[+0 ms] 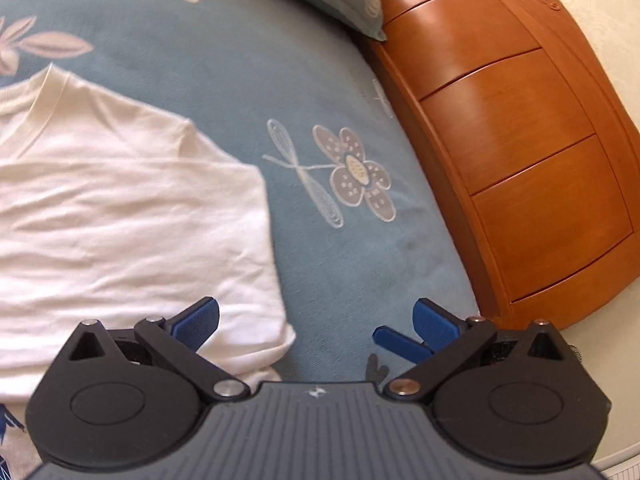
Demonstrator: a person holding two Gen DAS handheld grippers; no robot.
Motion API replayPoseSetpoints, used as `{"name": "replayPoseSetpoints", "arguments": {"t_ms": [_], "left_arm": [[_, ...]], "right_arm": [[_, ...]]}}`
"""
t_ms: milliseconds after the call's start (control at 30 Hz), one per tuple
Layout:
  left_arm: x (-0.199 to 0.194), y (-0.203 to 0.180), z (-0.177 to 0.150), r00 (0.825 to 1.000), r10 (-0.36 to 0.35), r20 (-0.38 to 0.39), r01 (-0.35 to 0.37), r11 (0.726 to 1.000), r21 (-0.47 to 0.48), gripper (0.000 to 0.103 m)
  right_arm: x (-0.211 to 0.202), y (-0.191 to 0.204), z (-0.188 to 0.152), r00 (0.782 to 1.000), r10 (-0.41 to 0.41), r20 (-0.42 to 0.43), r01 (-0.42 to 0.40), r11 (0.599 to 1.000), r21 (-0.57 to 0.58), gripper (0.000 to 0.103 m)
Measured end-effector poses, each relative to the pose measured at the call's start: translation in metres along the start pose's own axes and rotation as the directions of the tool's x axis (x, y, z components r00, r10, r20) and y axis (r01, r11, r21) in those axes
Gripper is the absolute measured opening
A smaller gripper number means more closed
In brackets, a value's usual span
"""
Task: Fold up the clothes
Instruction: 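Move the open left gripper over the sweatshirt toward the unfolded sleeve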
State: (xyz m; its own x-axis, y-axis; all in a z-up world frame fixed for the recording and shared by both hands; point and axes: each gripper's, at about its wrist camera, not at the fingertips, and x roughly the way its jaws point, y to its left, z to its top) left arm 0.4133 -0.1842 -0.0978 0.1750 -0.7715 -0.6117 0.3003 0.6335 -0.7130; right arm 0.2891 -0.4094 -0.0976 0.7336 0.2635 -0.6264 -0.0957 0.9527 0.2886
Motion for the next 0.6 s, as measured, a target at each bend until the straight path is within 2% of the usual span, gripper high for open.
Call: {"name": "replayPoseSetpoints", "arguments": {"t_ms": [67, 200, 300, 467, 600], "left_arm": [[0.015, 0.005, -0.008, 0.999, -0.034, -0.008, 0.034, 0.999, -0.035, 0.102], [0.029, -0.012, -0.007, 0.999, -0.047, -0.021, 0.047, 0.999, -0.01, 0.102], [0.01, -0.024, -0.002, 0.998, -0.057, -0.014, 0.057, 0.998, 0.013, 0.102], [-0.057, -0.027, 0.002, 0.995, 0.043, 0.093, -0.05, 0.996, 0.071, 0.102], [-0.095, 0.009, -0.009, 0.972, 0.168, 0.164, -0.171, 0.985, 0.002, 0.102]], "right_arm": [[0.0, 0.003, 0.0, 1.0, 0.002, -0.003, -0.002, 1.0, -0.007, 0.103], [0.004, 0.006, -0.001, 1.0, -0.006, -0.024, 0.006, 1.0, -0.019, 0.103], [0.004, 0.009, 0.002, 1.0, -0.008, -0.024, 0.007, 1.0, -0.017, 0.103], [0.0, 0.021, 0.01, 1.0, 0.022, -0.002, -0.022, 0.999, -0.023, 0.103], [0.0, 0.034, 0.013, 0.999, 0.032, 0.005, -0.032, 0.998, -0.045, 0.103]]}}
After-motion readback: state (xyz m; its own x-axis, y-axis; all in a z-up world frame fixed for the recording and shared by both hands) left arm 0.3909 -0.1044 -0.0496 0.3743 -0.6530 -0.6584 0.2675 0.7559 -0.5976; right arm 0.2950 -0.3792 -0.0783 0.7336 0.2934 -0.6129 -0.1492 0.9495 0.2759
